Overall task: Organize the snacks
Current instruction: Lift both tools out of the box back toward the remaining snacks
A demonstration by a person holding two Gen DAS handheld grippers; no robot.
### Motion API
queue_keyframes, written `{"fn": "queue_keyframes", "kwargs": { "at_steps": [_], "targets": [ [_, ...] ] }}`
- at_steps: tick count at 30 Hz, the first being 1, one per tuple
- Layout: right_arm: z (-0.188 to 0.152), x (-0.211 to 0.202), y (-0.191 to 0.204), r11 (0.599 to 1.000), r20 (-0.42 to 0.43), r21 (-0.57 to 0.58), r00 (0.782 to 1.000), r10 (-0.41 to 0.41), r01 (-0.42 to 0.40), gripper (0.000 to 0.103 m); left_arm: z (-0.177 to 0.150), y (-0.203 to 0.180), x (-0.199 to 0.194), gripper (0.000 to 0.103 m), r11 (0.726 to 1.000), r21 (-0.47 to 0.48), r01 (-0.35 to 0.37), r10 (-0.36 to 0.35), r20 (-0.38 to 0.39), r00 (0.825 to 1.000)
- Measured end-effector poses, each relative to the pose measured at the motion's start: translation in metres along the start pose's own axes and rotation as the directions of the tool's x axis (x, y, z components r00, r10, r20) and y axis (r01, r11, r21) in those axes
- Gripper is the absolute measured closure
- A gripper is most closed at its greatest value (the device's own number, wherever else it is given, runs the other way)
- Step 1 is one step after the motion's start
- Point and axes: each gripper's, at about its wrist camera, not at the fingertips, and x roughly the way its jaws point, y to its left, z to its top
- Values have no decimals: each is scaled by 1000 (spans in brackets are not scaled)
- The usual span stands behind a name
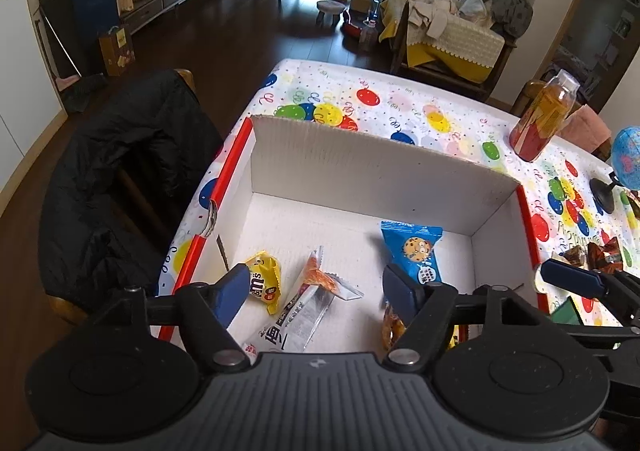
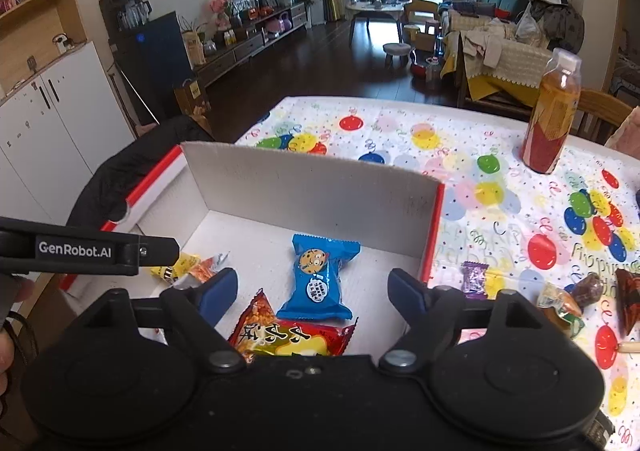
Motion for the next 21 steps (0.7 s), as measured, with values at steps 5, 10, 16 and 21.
{"fn": "queue_keyframes", "kwargs": {
  "at_steps": [5, 10, 16, 21],
  "targets": [
    [-4, -21, -2, 1000, 32, 10, 999, -4, 3, 17, -5, -6, -17, 21, 999, 14, 29, -29, 30, 999],
    [-9, -43, -5, 999, 66, 33, 998, -2, 0, 12, -10, -15, -34, 19, 998, 25, 62, -63, 49, 997],
    [-17, -74, -11, 999, 105, 40, 994, -2, -2, 6, -17, -30, -55, 9, 993, 50, 104, -108, 85, 991],
    [-26, -97, -23, 998, 134, 67, 991, -16, 7, 0, -22, -48, -67, 8, 987, 85, 138, -147, 109, 983]
  ]
}}
